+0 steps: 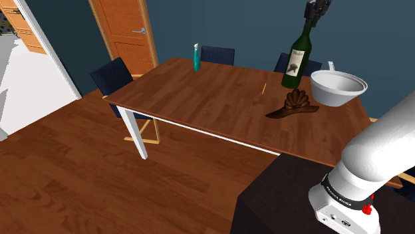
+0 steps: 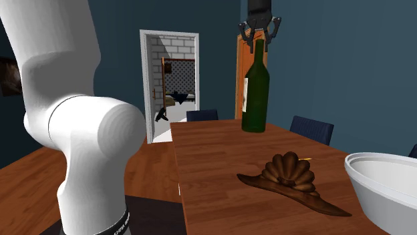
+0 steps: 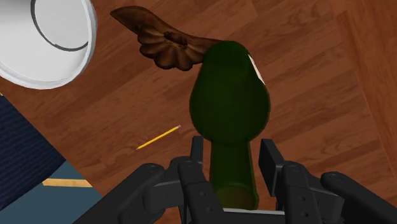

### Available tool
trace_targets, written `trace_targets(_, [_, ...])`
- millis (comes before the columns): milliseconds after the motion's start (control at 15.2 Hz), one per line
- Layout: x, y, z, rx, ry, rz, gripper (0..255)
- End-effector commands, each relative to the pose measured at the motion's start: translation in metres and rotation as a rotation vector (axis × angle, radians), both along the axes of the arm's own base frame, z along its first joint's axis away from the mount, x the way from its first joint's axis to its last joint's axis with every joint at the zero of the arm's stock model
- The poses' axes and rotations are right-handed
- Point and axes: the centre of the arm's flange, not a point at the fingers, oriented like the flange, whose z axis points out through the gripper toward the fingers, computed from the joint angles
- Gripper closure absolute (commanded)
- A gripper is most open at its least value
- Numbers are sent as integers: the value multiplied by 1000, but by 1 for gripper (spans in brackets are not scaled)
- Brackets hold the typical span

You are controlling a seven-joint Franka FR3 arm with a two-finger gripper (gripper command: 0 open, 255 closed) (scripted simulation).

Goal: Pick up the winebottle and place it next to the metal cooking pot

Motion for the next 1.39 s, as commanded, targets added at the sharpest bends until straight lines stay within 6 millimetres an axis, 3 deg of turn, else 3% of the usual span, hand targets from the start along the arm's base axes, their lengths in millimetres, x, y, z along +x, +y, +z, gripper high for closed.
trace_targets(0, [-20, -19, 1, 0, 0, 1, 255])
trace_targets(1320, [-209, -203, 1, 0, 0, 1, 255])
